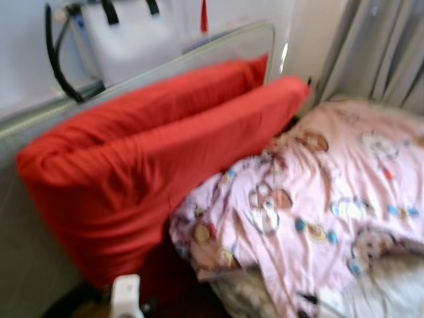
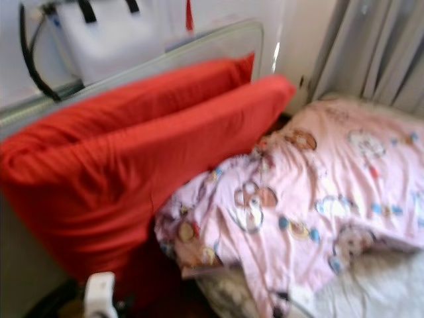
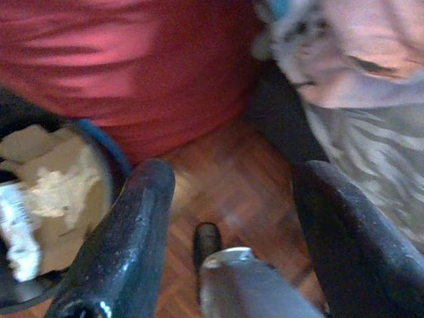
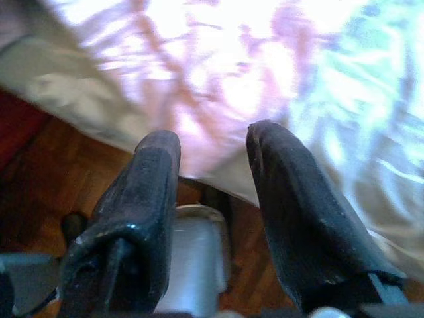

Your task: Clean up the room

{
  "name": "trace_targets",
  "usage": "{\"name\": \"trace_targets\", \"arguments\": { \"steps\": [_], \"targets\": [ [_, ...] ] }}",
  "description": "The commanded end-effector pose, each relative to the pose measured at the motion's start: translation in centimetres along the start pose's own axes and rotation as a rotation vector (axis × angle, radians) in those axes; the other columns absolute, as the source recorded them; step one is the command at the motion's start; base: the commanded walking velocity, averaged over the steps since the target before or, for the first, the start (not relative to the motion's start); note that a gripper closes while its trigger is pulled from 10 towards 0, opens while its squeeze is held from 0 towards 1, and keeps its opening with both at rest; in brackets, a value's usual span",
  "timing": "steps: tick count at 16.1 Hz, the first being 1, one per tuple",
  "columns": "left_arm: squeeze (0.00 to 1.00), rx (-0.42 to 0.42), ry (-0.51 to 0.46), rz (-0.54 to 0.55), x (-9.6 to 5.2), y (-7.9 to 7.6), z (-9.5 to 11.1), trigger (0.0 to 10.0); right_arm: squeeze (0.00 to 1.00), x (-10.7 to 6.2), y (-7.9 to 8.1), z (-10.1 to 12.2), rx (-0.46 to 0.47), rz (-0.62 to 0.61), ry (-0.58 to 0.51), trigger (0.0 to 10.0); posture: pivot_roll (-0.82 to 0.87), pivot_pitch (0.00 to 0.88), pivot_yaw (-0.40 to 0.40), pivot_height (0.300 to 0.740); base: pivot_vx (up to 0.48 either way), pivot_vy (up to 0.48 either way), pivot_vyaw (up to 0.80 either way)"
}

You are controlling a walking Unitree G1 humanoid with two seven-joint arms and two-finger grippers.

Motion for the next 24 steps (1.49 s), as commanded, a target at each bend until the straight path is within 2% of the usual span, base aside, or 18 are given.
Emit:
{"name": "trace_targets", "arguments": {
  "steps": [1, 4, 6, 7, 8, 10, 12, 15, 18, 21, 24],
  "targets": [
    [0.0, -0.004, 0.004, 0.022, -0.3, 0.9, -0.5, 10.0, 0.0, 0.1, 0.9, 0.2, 0.002, 0.023, -0.01, 10.0, 0.01, 0.046, -0.016, 0.74, 0.0, 0.0, 0.0],
    [0.0, -0.004, -0.092, 0.043, 0.0, 1.7, 1.8, 10.0, 0.0, 0.3, 1.7, 1.4, -0.002, 0.049, -0.046, 10.0, 0.01, 0.057, -0.02, 0.74, 0.0, 0.0, 0.0],
    [0.0, -0.006, -0.289, 0.082, 0.0, 3.1, 6.7, 10.0, 0.0, 0.5, 4.0, 4.5, -0.011, 0.142, -0.154, 10.0, 0.01, 0.066, -0.02, 0.74, 0.0, 0.0, 0.0],
    [0.0, -0.005, -0.33, 0.088, -0.1, 3.3, 7.7, 10.0, 0.0, 0.5, 4.4, 5.1, -0.023, 0.16, -0.177, 10.0, 0.01, 0.067, -0.019, 0.74, 0.0, 0.0, 0.0],
    [0.0, 0.0, -0.414, 0.1, -0.4, 3.6, 9.6, 10.0, 0.0, 0.4, 5.4, 6.5, -0.026, 0.2, -0.231, 10.0, 0.01, 0.069, -0.018, 0.74, 0.0, 0.0, 0.0],
    [0.0, 0.003, -0.534, 0.112, -1.3, 3.5, 12.0, 10.0, 0.0, -0.2, 7.4, 8.9, -0.037, 0.287, -0.342, 10.0, 0.0, 0.071, -0.02, 0.74, 0.0, 0.0, 0.0],
    [0.0, 0.004, -0.583, 0.116, -2.1, 3.2, 12.3, 10.0, 0.0, -0.7, 8.1, 10.3, -0.038, 0.326, -0.423, 10.0, 0.0, 0.072, -0.021, 0.74, 0.0, 0.0, 0.0],
    [0.0, 0.001, -0.617, 0.125, -3.2, 2.8, 12.2, 10.0, 0.0, -1.5, 8.3, 11.0, -0.049, 0.345, -0.505, 10.0, 0.0, 0.075, -0.025, 0.74, 0.0, 0.0, 0.0],
    [0.0, -0.001, -0.653, 0.135, -4.1, 2.9, 13.2, 10.0, 0.0, -2.6, 9.7, 12.5, -0.081, 0.388, -0.601, 10.0, -0.02, 0.063, -0.023, 0.74, 0.0, 0.0, 0.0],
    [0.0, -0.004, -0.672, 0.13, -4.3, 2.7, 14.7, 10.0, 0.0, -2.3, 10.2, 12.9, -0.136, 0.349, -0.597, 10.0, -0.02, 0.047, -0.024, 0.72, 0.0, 0.0, 0.0],
    [0.0, -0.007, -0.675, 0.119, -4.3, 2.3, 15.0, 10.0, 0.0, -2.8, 10.7, 12.6, -0.118, 0.388, -0.615, 10.0, -0.03, 0.034, -0.022, 0.705, 0.0, 0.0, 0.0]
  ]
}}
Point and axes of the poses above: a point about 5 cm out from each wrist's last joint towards the gripper, its own x axis pointing out of the wrist towards the gripper, its own z axis along the axis of the wrist's last joint, y = z × x, the point moved 5 cm from there along x, pointing out of the wrist towards the gripper, and after that the axes turned 14 degrees about x, right-handed, at the moved point
